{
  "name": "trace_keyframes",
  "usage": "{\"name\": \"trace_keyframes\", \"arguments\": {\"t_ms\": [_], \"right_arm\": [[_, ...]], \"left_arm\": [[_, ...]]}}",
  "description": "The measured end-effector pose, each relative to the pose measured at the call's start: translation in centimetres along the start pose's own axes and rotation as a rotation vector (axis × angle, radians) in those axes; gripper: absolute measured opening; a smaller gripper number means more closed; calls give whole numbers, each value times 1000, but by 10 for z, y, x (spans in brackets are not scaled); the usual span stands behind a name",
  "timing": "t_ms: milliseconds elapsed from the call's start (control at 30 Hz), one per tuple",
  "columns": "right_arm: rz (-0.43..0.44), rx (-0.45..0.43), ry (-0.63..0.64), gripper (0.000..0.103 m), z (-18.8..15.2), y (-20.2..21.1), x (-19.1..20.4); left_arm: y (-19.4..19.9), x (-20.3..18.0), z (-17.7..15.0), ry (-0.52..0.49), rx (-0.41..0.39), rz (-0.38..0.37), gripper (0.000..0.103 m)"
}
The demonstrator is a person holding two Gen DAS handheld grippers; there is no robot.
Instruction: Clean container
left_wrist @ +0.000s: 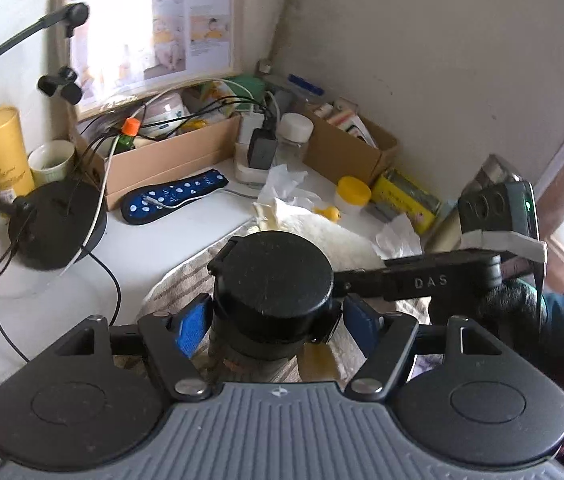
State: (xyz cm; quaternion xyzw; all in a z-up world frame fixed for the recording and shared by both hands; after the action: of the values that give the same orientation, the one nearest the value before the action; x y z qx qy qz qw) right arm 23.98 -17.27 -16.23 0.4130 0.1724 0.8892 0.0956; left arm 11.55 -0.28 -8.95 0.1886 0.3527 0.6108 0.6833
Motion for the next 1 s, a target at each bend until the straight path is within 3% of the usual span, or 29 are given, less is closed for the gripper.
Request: {"name": "trace_keyframes", "arguments": {"t_ms": [167,367,500,667,767,1000], "right_arm": [[49,21,1,22,2,7,3],[265,-39,-80,21,26,37,16],[343,-55,-128,21,33,37,19],[293,8,-185,21,17,13,4],[301,5,-232,21,10,6,-4],[230,65,-248,21,0,-13,-19]], "left_arm": [[4,-2,-5,-103,-5,-32,71],[6,-8,-14,-187,-24,-76,71],[9,-9,-19,-219,-40,-92,71],[11,-14,-24,-284,-41,-87,71],[12,-12,-24,-273,-35,-75,71],[15,-11,-24,-252,-24,-33,71]]}}
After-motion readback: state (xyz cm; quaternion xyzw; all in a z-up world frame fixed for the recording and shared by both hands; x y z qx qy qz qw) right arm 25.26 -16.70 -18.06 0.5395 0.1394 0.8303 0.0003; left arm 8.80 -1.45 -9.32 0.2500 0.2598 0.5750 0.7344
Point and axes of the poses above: each gripper's, at about its wrist camera, not at the fingertips, and y roughly against the way its jaws point, x to its left, z to its top, the point moved 4 cm from there along -y, roughly the way its jaws point, and after that the axes turned 2 degrees about z, right-handed, at the moved point
